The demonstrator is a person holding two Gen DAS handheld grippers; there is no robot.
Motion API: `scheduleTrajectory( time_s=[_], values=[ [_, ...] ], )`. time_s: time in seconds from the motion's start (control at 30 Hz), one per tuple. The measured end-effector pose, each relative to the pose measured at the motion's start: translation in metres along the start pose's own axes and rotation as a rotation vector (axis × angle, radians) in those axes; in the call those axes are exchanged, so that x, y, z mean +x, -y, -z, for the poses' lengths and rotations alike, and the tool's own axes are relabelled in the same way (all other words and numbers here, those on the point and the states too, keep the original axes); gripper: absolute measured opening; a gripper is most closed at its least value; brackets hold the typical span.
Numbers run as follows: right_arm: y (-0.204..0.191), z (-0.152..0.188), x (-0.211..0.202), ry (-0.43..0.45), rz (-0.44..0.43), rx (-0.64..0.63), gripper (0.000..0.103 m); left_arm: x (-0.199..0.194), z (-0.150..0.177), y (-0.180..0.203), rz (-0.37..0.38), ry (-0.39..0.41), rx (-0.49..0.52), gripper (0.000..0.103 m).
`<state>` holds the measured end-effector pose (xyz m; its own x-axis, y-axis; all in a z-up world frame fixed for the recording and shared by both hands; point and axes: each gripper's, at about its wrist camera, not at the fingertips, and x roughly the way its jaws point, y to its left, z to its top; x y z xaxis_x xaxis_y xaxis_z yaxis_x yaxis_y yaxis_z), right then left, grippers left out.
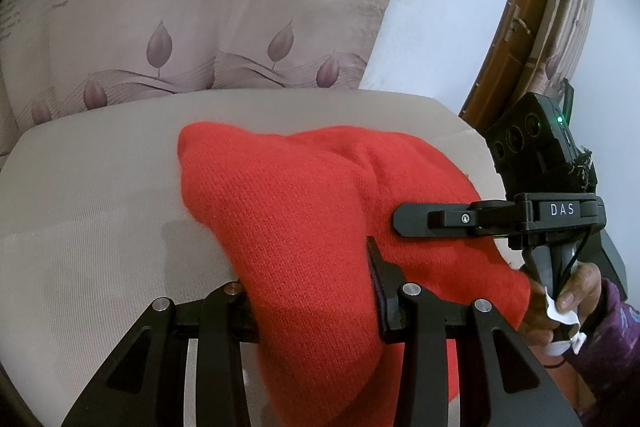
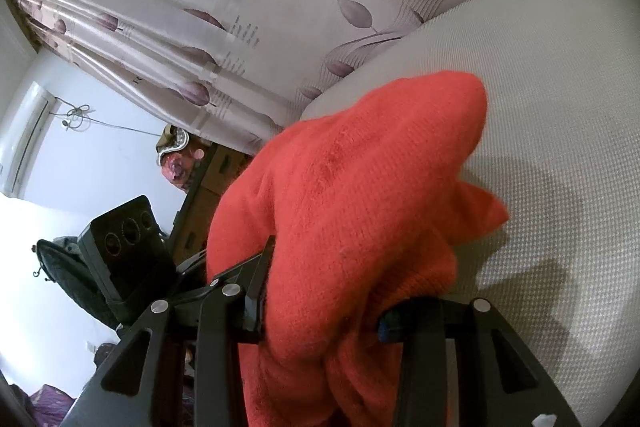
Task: Fold small clothes
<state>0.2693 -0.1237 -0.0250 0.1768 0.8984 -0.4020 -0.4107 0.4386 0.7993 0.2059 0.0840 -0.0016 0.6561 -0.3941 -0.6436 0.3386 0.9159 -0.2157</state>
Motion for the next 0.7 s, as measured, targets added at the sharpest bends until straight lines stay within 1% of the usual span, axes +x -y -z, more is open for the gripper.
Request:
scheduleTrajectory(
  time_s=[0.37,0.53,0.7],
  values=[
    [0.003,0.009,0.01,-0.024,-0.016,0.006,0.036,-0.013,0.022,-0.002,-0.005,-0.01,-0.021,0.039],
    [0.008,0.016,0.016,-0.04,-0.017,0.012,0.036,-0.01,0.034,-0.006,-0.01,-0.024,-0.032,0.039],
    [0.02,0.022,0.025,-0.067,0.022,-0.008,0.036,0.003,0.049,-0.011,-0.019,-0.043,-0.048,0.039]
  ],
)
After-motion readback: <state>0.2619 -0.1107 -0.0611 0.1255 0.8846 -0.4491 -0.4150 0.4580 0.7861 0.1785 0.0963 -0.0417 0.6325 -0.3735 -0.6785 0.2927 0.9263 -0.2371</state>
